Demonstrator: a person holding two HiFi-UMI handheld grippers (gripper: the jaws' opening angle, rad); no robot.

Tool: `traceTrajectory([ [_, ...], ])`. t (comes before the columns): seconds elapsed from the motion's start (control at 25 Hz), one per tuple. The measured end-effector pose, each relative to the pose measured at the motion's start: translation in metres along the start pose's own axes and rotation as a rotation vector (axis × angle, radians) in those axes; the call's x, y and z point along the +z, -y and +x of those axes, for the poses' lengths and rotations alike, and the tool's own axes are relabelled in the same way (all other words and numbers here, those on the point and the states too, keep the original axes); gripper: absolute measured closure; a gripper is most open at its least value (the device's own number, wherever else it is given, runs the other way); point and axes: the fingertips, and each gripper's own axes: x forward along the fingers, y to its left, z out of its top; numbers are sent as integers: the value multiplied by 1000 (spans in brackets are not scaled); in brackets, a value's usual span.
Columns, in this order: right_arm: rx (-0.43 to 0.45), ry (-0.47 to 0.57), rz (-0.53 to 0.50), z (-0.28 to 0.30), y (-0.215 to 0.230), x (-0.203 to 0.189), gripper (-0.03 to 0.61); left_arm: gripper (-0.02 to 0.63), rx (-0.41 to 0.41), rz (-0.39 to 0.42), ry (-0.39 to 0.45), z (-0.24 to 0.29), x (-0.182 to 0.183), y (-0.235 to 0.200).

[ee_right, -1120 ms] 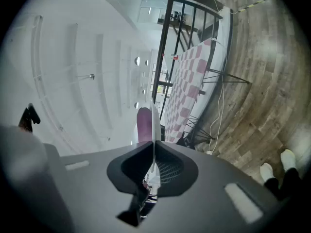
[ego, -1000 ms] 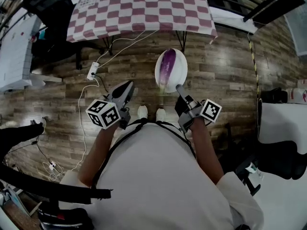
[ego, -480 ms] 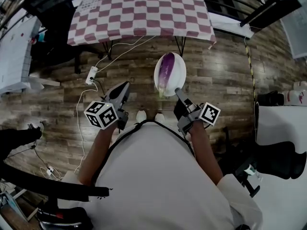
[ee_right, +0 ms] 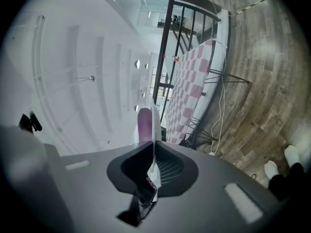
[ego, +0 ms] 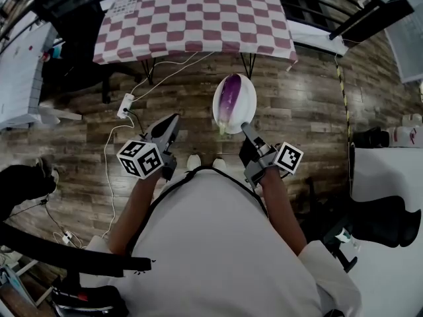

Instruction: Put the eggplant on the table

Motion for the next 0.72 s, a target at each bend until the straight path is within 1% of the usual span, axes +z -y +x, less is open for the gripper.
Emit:
traceTrajectory([
  [0.36, -4, 13, -7, 1, -5, -6, 557, 614, 7, 21, 19, -8, 4, -7],
  [0.72, 6, 35, -15, 13, -13, -17, 557, 614, -5, 31, 29, -19, 12, -23],
])
